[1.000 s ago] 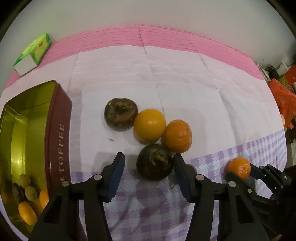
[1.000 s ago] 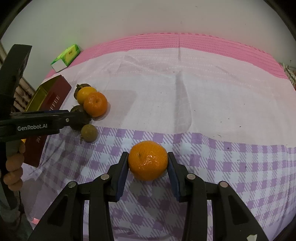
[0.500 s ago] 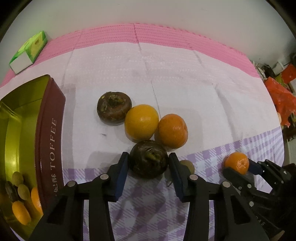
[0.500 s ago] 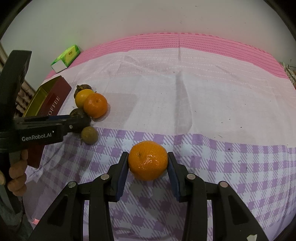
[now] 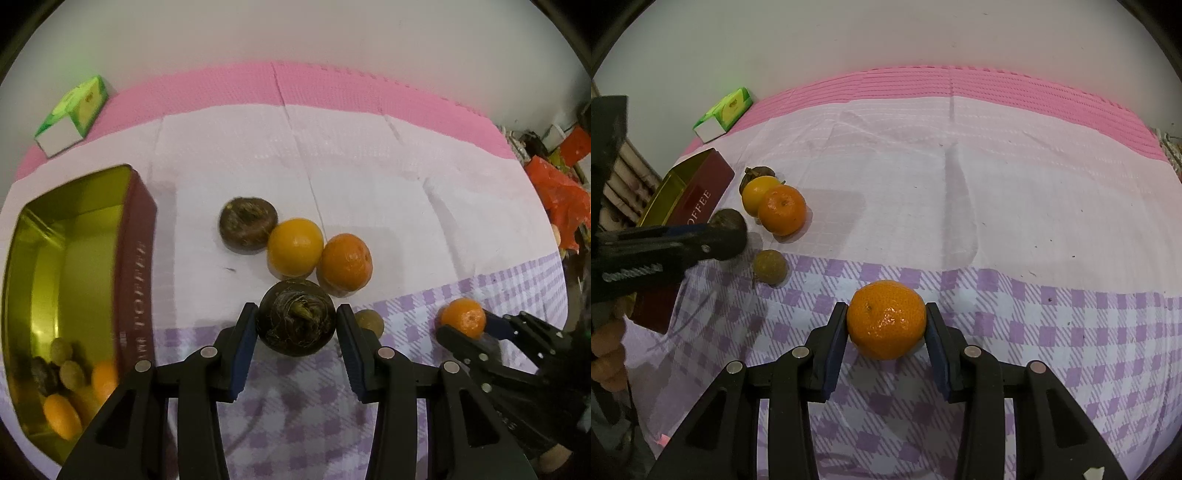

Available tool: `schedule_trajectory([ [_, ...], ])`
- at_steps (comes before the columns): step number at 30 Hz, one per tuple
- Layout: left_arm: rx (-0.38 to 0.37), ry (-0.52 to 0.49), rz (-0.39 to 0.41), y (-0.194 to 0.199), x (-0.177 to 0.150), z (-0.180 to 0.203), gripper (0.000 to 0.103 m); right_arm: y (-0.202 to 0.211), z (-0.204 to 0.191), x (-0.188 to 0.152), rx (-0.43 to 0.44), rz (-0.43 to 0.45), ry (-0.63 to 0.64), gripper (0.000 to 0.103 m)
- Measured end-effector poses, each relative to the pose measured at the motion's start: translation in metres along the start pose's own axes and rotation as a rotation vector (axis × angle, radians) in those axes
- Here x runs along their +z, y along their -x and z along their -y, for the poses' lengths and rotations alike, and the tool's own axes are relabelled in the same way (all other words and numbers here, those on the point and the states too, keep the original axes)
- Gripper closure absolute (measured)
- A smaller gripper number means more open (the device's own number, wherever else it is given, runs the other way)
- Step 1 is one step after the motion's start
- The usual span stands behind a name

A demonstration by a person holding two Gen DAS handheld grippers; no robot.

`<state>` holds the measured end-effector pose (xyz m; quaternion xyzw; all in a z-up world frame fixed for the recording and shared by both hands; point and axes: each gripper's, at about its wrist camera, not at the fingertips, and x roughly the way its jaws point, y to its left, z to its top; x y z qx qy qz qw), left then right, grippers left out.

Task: Organize fruits
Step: 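Carry the dark persimmon into the tin tray and open left tool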

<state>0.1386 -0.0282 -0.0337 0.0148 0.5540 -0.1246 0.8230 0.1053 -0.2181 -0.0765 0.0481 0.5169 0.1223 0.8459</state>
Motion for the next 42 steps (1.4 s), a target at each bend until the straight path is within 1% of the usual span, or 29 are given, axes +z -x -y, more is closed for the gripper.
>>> schedule_trajectory([
  [6, 0.038, -0.001, 0.043, 0.03, -0.002, -0.015, 0.059, 0.0, -0.001, 0.0, -0.008, 0.002, 0.007, 0.065],
  [10, 0.082, 0.022, 0.065, 0.046, -0.005, -0.039, 0.059, 0.0, -0.003, 0.0, -0.015, 0.005, 0.013, 0.065],
  [12, 0.109, 0.031, 0.071, 0.05, -0.006, -0.055, 0.059, 0.0, -0.004, 0.0, -0.018, 0.008, 0.016, 0.065],
  [20, 0.226, 0.151, 0.081, 0.059, -0.012, -0.134, 0.059, 0.0, -0.006, -0.001, -0.03, 0.014, 0.023, 0.065],
  [26, 0.274, 0.231, 0.06, 0.051, -0.012, -0.177, 0.059, 0.0, -0.006, -0.001, -0.034, 0.015, 0.024, 0.065],
  [30, 0.282, 0.249, 0.039, 0.043, -0.015, -0.19, 0.059, -0.001, -0.006, -0.001, -0.032, 0.015, 0.024, 0.065],
  [36, 0.298, 0.257, -0.001, 0.027, -0.018, -0.198, 0.059, -0.001, -0.006, -0.001, -0.032, 0.014, 0.024, 0.065],
  [42, 0.302, 0.268, -0.02, 0.02, -0.021, -0.205, 0.059, -0.001, -0.006, -0.001, -0.032, 0.013, 0.024, 0.065],
])
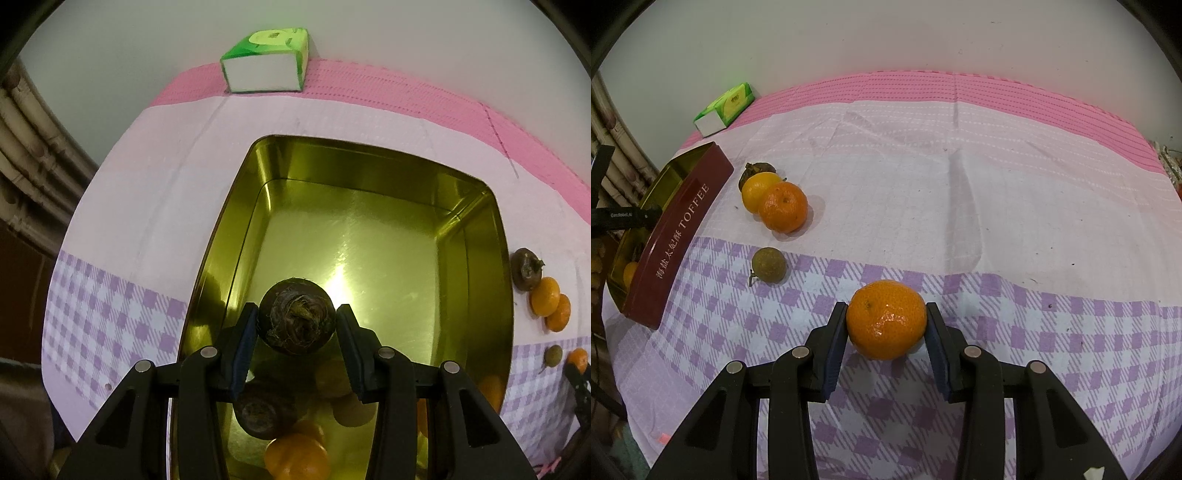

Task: Organize fruits
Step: 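Carry the dark persimmon into the tin tray and open left tool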

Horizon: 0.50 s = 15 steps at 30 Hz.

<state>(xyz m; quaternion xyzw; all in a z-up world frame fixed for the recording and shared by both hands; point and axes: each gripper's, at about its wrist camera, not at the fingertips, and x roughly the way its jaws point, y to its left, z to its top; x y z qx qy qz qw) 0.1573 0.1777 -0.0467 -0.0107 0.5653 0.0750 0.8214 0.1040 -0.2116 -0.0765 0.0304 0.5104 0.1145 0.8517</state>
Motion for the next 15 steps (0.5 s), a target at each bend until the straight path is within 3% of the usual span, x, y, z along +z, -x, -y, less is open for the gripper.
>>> schedule_trajectory([
  [15, 0.013, -0.002, -0.031, -0.0059, 0.001, 0.0007, 0.058, 0.0, 0.0002, -0.0001, -0.002, 0.0, 0.0, 0.065],
])
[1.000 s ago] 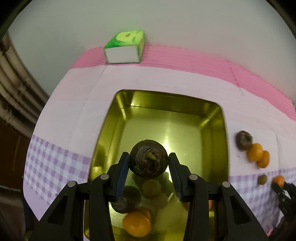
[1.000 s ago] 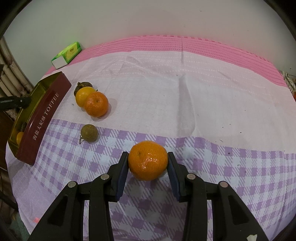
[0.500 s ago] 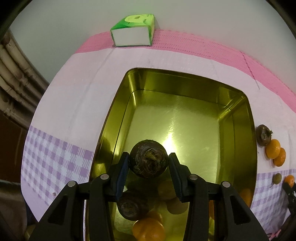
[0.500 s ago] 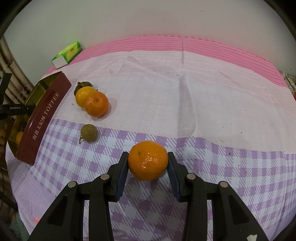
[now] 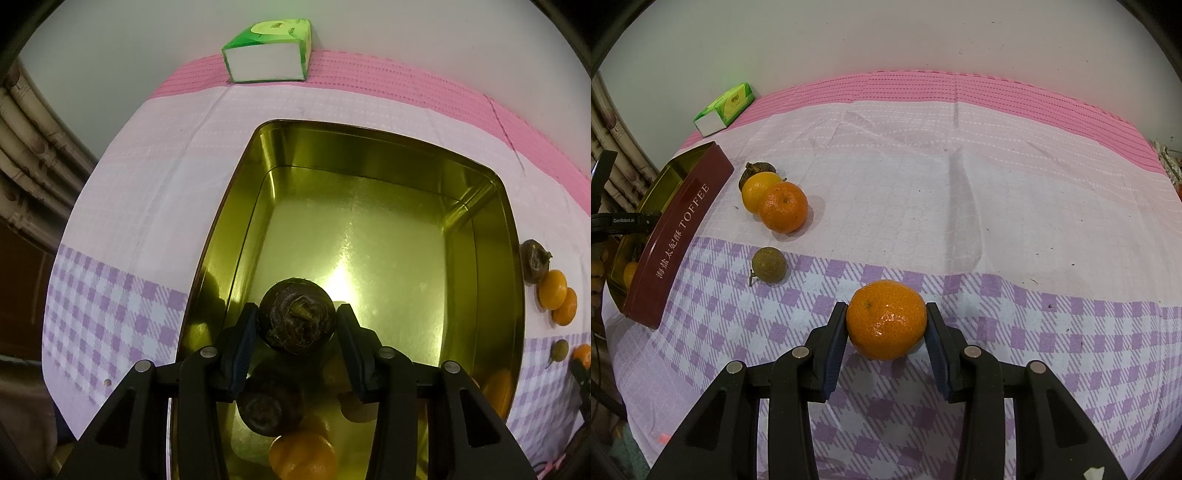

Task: Organize fruits
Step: 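Carry the dark persimmon into the tin tray and open left tool, then carry the orange into the tin tray and open right tool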

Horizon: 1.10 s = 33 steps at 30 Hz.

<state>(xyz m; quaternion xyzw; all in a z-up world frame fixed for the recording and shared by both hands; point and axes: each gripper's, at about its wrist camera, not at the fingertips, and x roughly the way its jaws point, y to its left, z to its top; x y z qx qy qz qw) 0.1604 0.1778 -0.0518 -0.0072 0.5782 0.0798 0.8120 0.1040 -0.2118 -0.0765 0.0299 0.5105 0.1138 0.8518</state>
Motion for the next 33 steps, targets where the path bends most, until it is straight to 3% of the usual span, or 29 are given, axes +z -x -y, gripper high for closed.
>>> schedule_trajectory([
  [7, -0.018, -0.009, 0.024, 0.02, -0.002, 0.0, 0.056, 0.0, 0.0, -0.001, 0.0, 0.001, 0.001, 0.065],
  [9, -0.017, -0.015, 0.043, 0.029, -0.004, 0.0, 0.048, 0.001, 0.0, -0.001, -0.001, 0.0, 0.0, 0.065],
  [20, 0.023, -0.04, 0.135, 0.07, -0.029, -0.005, 0.033, 0.002, -0.005, 0.001, -0.023, 0.011, 0.023, 0.065],
  [33, 0.038, 0.034, 0.213, 0.099, -0.07, -0.041, 0.033, 0.014, -0.019, -0.001, -0.04, 0.04, 0.045, 0.065],
])
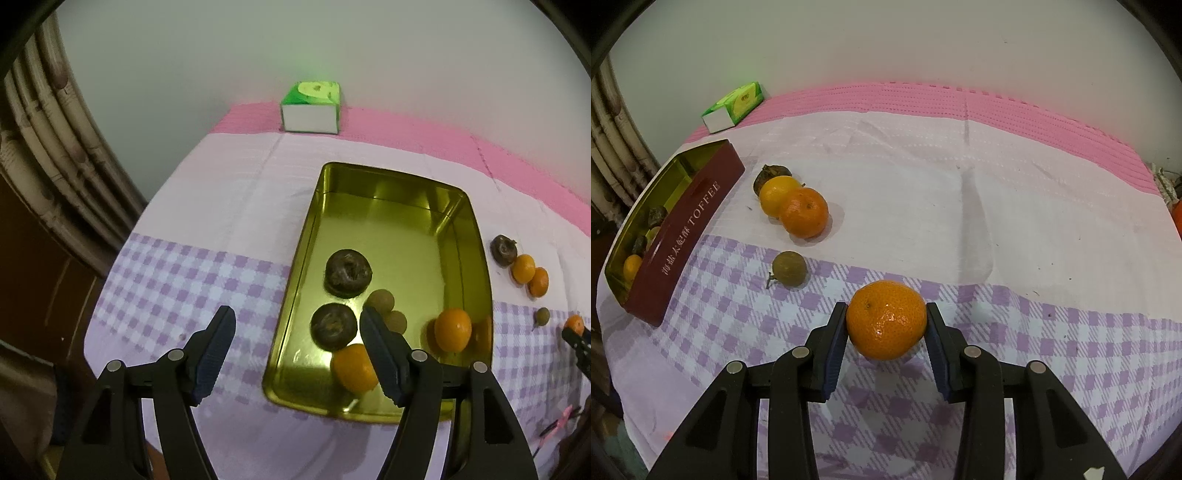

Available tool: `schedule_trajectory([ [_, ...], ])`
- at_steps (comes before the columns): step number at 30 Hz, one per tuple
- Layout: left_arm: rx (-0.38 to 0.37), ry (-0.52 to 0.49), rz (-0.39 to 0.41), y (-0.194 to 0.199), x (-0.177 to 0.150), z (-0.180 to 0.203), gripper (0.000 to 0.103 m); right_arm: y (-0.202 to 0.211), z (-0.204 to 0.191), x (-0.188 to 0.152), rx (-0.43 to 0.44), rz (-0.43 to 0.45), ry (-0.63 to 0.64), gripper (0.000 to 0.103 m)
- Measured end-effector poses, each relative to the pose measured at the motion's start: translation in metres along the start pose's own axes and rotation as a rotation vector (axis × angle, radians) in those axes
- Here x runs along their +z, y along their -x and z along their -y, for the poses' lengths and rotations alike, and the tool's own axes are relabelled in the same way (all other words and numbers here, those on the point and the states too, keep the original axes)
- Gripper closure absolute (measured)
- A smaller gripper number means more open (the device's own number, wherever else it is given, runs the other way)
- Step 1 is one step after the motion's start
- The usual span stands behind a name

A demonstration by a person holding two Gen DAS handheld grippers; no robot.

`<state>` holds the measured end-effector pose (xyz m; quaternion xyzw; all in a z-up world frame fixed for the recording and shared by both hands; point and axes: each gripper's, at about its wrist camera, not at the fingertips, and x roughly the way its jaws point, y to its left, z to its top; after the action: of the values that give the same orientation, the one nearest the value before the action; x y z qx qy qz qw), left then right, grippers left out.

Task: Organize fruits
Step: 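Carry the orange into the tin tray and open right tool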

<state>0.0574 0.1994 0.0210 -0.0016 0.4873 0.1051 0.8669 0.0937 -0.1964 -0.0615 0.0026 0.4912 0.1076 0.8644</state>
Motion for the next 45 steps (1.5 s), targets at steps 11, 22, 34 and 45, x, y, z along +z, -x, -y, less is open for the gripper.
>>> schedule_trajectory([
  [11, 0.031, 0.026, 0.027, 0.005, -0.006, -0.008, 0.031, 0.021, -0.051, 0.023, 0.039, 0.043, 0.063, 0.065],
  [22, 0.088, 0.149, 0.011, 0.002, -0.006, -0.034, 0.03, 0.031, -0.168, 0.044, 0.231, 0.044, 0.269, 0.065],
  [34, 0.112, 0.243, -0.023, -0.005, -0.008, -0.051, 0.029, 0.002, -0.245, 0.039, 0.313, -0.031, 0.411, 0.065],
  [45, 0.116, 0.255, -0.035, -0.008, -0.008, -0.054, 0.029, -0.02, -0.264, 0.036, 0.286, -0.063, 0.449, 0.065],
])
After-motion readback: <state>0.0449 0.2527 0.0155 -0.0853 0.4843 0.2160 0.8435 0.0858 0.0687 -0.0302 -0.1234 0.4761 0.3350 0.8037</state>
